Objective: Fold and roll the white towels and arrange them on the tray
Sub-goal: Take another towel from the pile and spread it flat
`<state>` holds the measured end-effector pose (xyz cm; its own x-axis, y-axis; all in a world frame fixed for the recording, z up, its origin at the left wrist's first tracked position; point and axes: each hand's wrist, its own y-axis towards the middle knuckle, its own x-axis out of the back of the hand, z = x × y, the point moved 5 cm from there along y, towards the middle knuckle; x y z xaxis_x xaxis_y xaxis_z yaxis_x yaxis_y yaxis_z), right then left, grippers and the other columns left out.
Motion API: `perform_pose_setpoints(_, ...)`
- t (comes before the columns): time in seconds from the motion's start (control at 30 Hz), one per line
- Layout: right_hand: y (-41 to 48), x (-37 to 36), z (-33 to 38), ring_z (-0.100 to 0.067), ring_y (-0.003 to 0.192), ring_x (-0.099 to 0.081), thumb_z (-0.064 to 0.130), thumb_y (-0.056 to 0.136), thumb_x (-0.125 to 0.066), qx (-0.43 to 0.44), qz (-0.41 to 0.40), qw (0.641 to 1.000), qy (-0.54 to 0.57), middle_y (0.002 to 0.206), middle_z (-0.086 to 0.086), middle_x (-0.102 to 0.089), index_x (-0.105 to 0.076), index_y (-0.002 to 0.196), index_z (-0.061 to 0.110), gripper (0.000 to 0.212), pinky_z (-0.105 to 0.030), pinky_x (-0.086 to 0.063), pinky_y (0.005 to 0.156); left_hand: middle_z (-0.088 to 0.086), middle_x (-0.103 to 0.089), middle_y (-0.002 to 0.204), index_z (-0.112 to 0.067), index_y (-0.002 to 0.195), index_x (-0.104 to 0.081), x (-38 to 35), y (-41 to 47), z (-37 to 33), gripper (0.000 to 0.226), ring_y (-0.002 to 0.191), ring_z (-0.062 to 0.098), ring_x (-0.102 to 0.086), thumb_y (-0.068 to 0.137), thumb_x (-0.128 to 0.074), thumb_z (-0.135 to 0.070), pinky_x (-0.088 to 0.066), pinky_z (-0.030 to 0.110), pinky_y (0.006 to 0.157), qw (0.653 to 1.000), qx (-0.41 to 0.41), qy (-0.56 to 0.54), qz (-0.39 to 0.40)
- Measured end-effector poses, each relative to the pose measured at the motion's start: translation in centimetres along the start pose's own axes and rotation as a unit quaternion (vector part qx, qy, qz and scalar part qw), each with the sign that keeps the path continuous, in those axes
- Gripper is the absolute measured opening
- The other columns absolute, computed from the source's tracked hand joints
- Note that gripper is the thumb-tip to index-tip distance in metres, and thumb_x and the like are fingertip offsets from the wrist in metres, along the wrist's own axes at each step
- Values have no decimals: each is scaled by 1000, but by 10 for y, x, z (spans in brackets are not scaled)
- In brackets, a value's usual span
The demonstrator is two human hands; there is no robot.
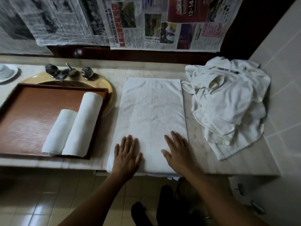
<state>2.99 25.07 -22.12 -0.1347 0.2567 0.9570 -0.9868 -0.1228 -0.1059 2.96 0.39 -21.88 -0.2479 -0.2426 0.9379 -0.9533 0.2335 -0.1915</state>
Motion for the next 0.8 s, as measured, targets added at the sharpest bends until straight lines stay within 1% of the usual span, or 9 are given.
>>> perform_pose_setpoints(0.07,6,10,-4,-24,156,-17,59,99,-43,2,12,1000,18,169,-2,-22,-37,158,29,66,-47,-22,124,9,-2,172,-19,164,-12,10,5,-4,74,158,30,3,103,-31,-56,-8,50,127,1000,10,8,14)
perform_pose_setpoints(0.13,15,22,-9,-24,149,-33,47,99,-55,9,6,999,42,162,-1,-37,-52,149,27,54,-46,-32,119,8,-22,166,-18,157,-30,23,10,-10,67,155,31,-17,100,-49,-48,-23,49,122,1000,15,-8,5)
perform_pose_setpoints(0.2,28,36,-16,-27,132,-53,30,97,-64,20,-22,996,83,143,-3,-58,-68,131,20,36,-44,-46,107,5,-41,153,-18,145,-46,34,16,-17,56,143,27,-36,96,-58,-42,-34,44,114,1000,22,-12,-15)
perform_pose_setpoints(0.27,43,46,-24,-25,114,-63,21,95,-65,9,-37,991,131,124,-1,-68,-74,117,16,24,-37,-51,97,4,-51,144,-19,137,-55,41,24,-27,46,133,25,-45,96,-60,-39,-38,41,109,999,31,-9,-31)
perform_pose_setpoints(0.37,74,64,-36,-22,108,-66,18,95,-64,7,-29,988,154,117,0,-71,-73,114,16,21,-32,-51,93,1,-56,137,-22,133,-59,45,42,-57,38,124,23,-51,97,-59,-36,-42,37,103,998,32,-39,-41)
perform_pose_setpoints(0.47,115,86,-52,-21,110,-67,17,96,-64,18,-24,985,169,119,-3,-70,-72,118,15,23,-34,-52,97,0,-61,129,-23,128,-62,47,65,-98,33,116,22,-55,96,-62,-32,-49,35,96,994,24,-89,-63)
perform_pose_setpoints(0.6,186,109,-80,-26,112,-67,17,96,-63,9,-24,986,166,123,-8,-70,-68,124,15,28,-37,-52,98,-2,-65,122,-23,124,-66,46,95,-145,29,111,20,-57,95,-66,-24,-50,30,90,981,48,-167,-91)
perform_pose_setpoints(0.7,237,120,-100,-32,118,-62,17,96,-62,-3,-32,989,143,127,-12,-67,-64,129,12,33,-40,-49,101,-3,-64,122,-23,125,-66,38,111,-172,30,112,18,-57,95,-66,-20,-50,28,90,976,54,-188,-96)
perform_pose_setpoints(0.8,284,124,-116,-36,129,-52,17,99,-58,-24,-29,993,112,138,-17,-57,-54,141,7,43,-42,-42,107,-2,-61,129,-23,133,-61,24,126,-187,39,116,20,-56,94,-68,-26,-49,31,92,978,66,-179,-88)
